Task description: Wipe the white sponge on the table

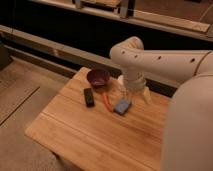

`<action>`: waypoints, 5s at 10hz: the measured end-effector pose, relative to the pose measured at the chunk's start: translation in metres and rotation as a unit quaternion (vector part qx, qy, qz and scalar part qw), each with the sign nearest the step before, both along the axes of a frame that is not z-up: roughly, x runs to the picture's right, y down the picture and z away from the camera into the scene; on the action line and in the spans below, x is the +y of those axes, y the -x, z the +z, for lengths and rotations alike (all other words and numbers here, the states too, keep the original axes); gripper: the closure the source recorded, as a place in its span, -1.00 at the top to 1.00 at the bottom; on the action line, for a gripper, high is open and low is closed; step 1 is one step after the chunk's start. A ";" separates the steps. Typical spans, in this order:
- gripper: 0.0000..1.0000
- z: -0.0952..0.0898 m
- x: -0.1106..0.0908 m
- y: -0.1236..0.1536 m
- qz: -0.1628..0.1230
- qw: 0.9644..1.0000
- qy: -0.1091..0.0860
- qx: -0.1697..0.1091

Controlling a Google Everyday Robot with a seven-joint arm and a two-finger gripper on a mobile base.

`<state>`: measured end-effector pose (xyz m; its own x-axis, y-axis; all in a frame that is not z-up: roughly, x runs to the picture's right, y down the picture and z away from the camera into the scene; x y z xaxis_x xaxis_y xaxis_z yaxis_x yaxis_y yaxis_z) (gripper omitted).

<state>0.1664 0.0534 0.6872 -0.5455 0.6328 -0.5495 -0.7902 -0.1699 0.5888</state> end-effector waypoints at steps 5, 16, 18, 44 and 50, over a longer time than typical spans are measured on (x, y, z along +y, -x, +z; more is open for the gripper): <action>0.30 0.051 -0.024 0.018 0.054 0.991 -0.094 -0.073; 0.30 0.120 0.016 0.038 0.057 0.987 -0.065 -0.135; 0.30 0.128 0.021 0.043 0.065 0.985 -0.062 -0.146; 0.30 0.153 0.002 0.037 0.099 0.980 -0.082 -0.152; 0.21 0.171 0.032 0.020 0.133 0.981 -0.054 -0.131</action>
